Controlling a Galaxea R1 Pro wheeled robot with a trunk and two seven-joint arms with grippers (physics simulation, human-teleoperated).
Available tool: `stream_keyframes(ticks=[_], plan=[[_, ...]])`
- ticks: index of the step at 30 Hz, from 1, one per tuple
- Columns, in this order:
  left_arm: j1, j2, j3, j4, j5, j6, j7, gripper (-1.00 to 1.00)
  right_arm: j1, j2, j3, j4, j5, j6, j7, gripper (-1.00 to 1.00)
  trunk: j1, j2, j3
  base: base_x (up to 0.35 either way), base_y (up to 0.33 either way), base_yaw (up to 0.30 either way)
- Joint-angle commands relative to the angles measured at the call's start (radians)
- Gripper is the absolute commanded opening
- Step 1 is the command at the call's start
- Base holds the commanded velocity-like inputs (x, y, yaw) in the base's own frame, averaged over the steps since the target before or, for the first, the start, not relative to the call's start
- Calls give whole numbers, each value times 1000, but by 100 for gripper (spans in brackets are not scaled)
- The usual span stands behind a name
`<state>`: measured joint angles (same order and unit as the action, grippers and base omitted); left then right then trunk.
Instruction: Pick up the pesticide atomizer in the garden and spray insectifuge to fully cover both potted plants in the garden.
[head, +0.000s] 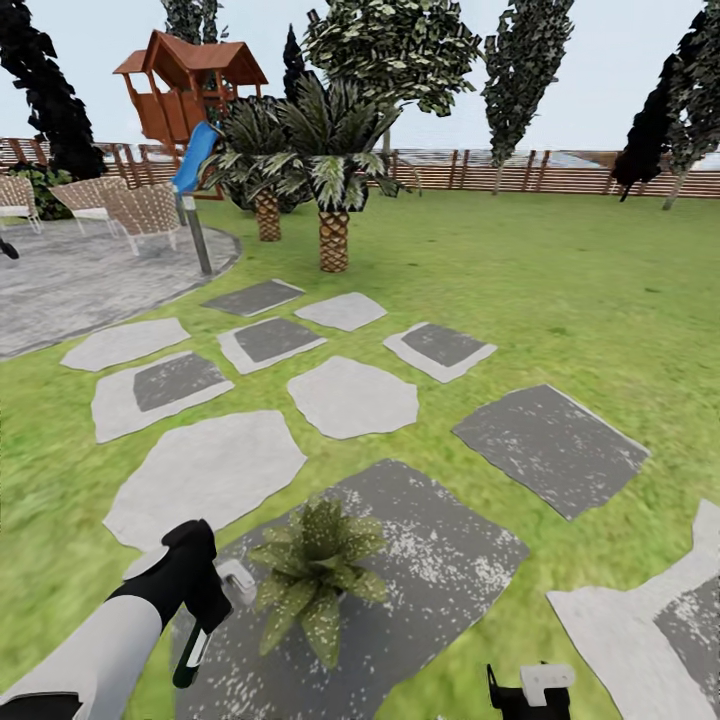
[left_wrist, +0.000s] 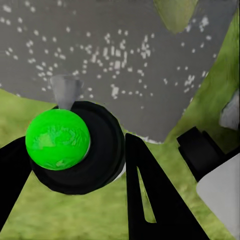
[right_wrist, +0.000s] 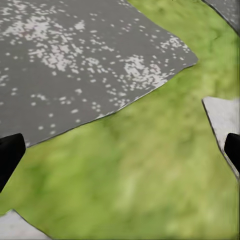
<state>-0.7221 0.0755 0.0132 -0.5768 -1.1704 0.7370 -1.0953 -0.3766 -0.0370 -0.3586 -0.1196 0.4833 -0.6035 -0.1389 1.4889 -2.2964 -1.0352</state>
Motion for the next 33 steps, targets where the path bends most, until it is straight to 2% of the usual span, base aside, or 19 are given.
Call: stream_keyframes(ticks=[1,13,33], plan=[[0,0,2,-2,-6,7,-8,-100,-1,0,-3,2,11,-2,-7,100,0,0,-1,-3,-277,119],[0,-2,1,-2,-6,7,-8,-100,-1,0,-3,2,11,-2,-7,100,0,0,-1,-193,-226,245],[0,-5,4,-12,-6,8,-8,-100,-1,-1,-3,2,12,-2,-7,100,0,0,-1,-4,-56,7]])
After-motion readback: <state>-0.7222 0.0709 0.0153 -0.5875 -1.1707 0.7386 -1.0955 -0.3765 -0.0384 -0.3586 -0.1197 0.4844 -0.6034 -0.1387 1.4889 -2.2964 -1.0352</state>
